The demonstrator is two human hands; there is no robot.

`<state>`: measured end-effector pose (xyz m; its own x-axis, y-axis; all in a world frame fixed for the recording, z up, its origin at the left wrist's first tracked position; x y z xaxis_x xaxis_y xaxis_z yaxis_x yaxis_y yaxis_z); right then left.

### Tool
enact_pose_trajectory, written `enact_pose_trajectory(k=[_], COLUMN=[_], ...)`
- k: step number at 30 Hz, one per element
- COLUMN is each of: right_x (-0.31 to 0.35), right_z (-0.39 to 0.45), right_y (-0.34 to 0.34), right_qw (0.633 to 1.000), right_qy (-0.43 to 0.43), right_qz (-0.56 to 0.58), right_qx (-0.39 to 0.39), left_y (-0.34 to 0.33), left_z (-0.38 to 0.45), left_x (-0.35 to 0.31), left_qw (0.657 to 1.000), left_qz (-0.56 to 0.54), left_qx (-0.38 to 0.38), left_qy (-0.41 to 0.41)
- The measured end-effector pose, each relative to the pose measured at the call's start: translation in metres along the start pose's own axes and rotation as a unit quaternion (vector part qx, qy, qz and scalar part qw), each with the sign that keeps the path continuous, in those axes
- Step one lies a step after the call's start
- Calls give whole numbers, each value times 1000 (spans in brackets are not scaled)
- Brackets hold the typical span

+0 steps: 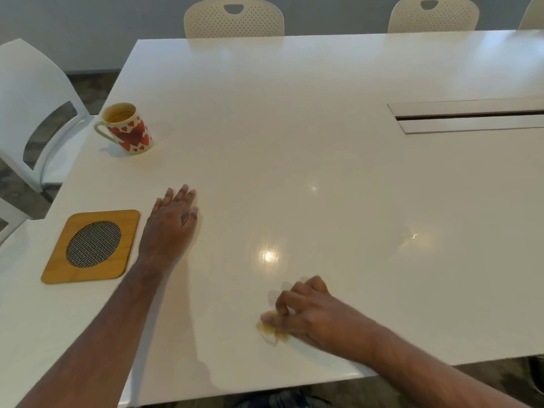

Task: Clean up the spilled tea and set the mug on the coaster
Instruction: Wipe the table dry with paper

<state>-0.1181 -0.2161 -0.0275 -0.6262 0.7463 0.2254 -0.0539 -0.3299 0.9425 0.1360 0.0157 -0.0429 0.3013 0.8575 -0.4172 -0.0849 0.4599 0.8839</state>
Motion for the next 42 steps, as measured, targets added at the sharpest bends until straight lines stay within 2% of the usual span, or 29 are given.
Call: enact_pose_trajectory(k=[4, 7, 10, 12, 14, 16, 20, 24, 27, 29, 32, 35, 38, 42], right_x=[-22, -86, -142, -152, -136, -103, -40, -63, -120, -163, -219, -244, -224, -129], right_z=[-21, -28, -34, -34, -30, -28, -46, -74, -93, -109, -134, -131, -92, -20], right_y=[15, 34, 50, 50, 46, 36, 19, 34, 57, 76, 100, 101, 82, 38], right_qw=[999, 992, 965, 954, 958, 972, 993, 989, 965, 934, 876, 849, 864, 928], right_qy=[12, -101, -232, -268, -257, -205, -115, -135, -229, -309, -424, -470, -450, -323], right_qz=[-40, -42, -59, -65, -63, -48, -3, -23, -42, -85, -146, -167, -142, -54], right_qx=[-11, -62, -104, -114, -114, -100, -30, -47, -119, -157, -177, -176, -177, -176], left_y=[0, 1, 1, 1, 2, 1, -1, -2, -2, -2, -2, -3, -2, -2], left_z=[0, 0, -1, -1, -1, 0, 0, 0, 1, 1, 0, 0, 0, 1], left_x=[0, -1, -2, -1, -1, -1, 2, 2, 2, 2, 2, 2, 0, -1], left_qw=[1000, 1000, 1000, 1000, 1000, 1000, 1000, 1000, 1000, 1000, 1000, 1000, 1000, 1000], left_qz=[1, 1, -4, -4, -3, -4, -3, -2, -3, -2, 0, 4, 1, -2], left_qx=[2, 3, 4, 5, 5, 6, 8, 9, 10, 12, 14, 16, 11, 8], left_qy=[1, 0, 2, 1, -2, -3, -3, -6, -7, -8, -7, -9, -6, -4])
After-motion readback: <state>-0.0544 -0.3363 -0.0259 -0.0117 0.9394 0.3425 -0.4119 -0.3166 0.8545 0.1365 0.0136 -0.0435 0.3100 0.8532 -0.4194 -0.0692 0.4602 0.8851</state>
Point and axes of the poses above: each hand's wrist, its own z-axis towards the middle knuckle, its own y-axis out of the back of the hand, x = y × z, the point moved 7 cm from there along z, towards the middle knuckle, and after that the axes turned 6 degrees about -x, right-handed, at the moved point
